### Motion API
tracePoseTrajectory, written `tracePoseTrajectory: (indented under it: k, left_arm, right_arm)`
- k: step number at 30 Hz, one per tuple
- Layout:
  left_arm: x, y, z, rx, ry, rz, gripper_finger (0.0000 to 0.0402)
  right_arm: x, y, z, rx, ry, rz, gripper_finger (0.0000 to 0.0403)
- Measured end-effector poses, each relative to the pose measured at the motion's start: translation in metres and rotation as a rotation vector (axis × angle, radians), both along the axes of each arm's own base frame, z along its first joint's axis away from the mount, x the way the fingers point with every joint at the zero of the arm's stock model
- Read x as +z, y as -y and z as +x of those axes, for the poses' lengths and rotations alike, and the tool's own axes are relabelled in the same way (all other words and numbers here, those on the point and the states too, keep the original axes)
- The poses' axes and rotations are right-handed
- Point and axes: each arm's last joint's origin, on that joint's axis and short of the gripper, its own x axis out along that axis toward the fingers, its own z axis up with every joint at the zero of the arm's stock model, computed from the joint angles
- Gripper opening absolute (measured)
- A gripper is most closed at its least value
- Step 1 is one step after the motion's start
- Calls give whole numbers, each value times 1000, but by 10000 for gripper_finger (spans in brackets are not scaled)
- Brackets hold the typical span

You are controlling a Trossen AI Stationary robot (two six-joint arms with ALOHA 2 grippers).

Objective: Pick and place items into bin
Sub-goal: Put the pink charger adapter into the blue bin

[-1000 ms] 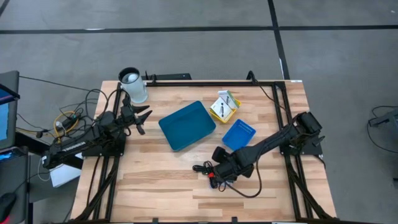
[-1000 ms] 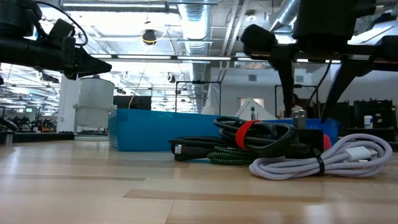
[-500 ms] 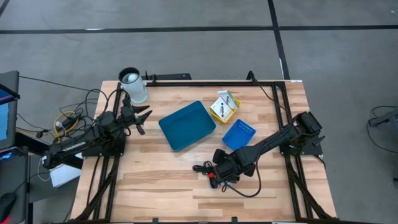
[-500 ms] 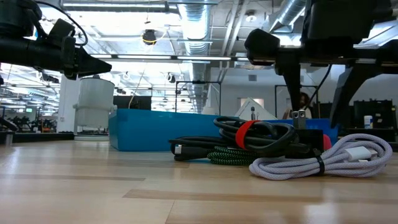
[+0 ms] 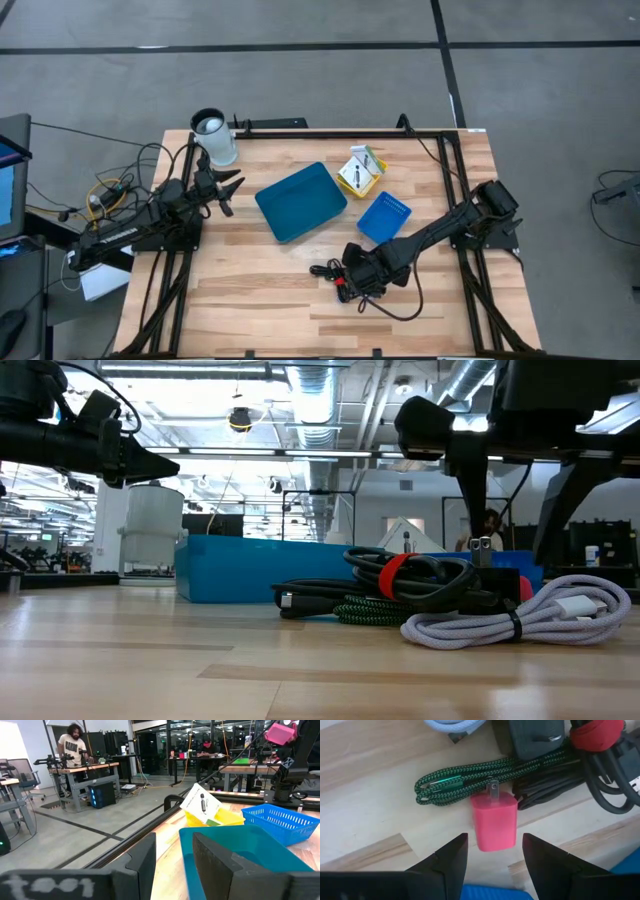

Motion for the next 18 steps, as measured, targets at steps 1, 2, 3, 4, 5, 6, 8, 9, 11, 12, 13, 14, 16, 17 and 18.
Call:
tracePoseTrajectory:
  k: [1, 2, 3, 4, 5, 6, 8, 9, 11, 12, 13, 14, 16, 17, 18]
  left_arm:
    - [0, 0, 0, 0, 0, 0, 119]
    - [0, 0, 0, 0, 0, 0, 119]
    - [0, 0, 0, 0, 0, 0, 119]
    - [0, 0, 0, 0, 0, 0, 119]
    - [0, 0, 0, 0, 0, 0, 119]
    - [0, 0, 0, 0, 0, 0, 119]
    - [0, 0, 0, 0, 0, 0, 119]
    - [0, 0, 0, 0, 0, 0, 119]
    - [0, 0, 0, 0, 0, 0, 119]
    - [0, 0, 0, 0, 0, 0, 119]
    - [0, 0, 0, 0, 0, 0, 119]
    - [0, 0, 0, 0, 0, 0, 119]
    - [0, 0, 0, 0, 0, 0, 119]
    - [0, 0, 0, 0, 0, 0, 119]
    - [0, 0, 0, 0, 0, 0, 119]
  right_arm:
    - [0, 0, 0, 0, 1, 1, 182]
    - [0, 0, 0, 0, 2, 2, 182]
    - [0, 0, 0, 0, 3, 2, 182]
    - [0, 0, 0, 0, 4, 2, 182]
    - [0, 0, 1, 1, 7, 4, 182]
    - [0, 0, 1, 2, 10, 5, 182]
    - [0, -1, 1, 3, 12, 7, 182]
    - [0, -1, 1, 3, 14, 7, 182]
    - [0, -1, 1, 3, 14, 8, 182]
    - [0, -1, 2, 3, 16, 8, 182]
    - [0, -1, 2, 3, 16, 8, 182]
    - [0, -1, 2, 3, 16, 9, 182]
    - [0, -1, 2, 3, 16, 9, 182]
    - [0, -1, 2, 3, 15, 11, 182]
    - [0, -1, 2, 3, 13, 14, 182]
